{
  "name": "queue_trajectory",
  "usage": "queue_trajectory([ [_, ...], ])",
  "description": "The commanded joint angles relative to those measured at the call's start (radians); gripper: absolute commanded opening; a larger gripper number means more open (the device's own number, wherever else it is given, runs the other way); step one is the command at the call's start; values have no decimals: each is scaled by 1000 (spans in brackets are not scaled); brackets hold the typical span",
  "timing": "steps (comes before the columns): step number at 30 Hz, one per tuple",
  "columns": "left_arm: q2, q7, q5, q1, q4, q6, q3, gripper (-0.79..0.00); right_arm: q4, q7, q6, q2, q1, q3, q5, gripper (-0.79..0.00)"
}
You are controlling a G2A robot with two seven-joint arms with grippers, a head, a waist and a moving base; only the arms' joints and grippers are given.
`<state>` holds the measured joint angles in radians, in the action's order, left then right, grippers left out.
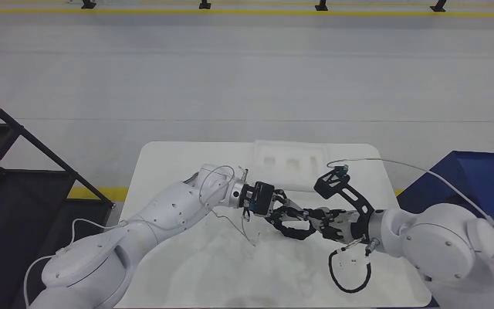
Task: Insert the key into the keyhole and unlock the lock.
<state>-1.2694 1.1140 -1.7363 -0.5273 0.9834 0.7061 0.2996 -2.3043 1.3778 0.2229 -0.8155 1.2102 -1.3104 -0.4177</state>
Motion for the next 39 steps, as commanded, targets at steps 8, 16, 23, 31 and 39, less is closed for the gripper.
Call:
queue_trajectory([
  [8, -3, -2, 5, 0, -2, 2, 4, -785, 5, 2, 5, 1, -11, 13, -5, -785],
  [16, -4, -7, -1, 1, 3, 7, 5, -785, 8, 2, 11, 2, -15, 20, -7, -785],
  [23, -7, -14, -4, 4, 9, 14, 2, -785, 18, -6, 21, 2, -20, 26, -7, -785],
  [31, -9, -23, -4, 7, 5, 23, 0, -785, 20, -1, 29, 2, -31, 37, -17, -785],
  [39, -12, -29, 6, 5, 0, 29, -4, -785, 29, 8, 42, 0, -56, 64, -23, -785],
])
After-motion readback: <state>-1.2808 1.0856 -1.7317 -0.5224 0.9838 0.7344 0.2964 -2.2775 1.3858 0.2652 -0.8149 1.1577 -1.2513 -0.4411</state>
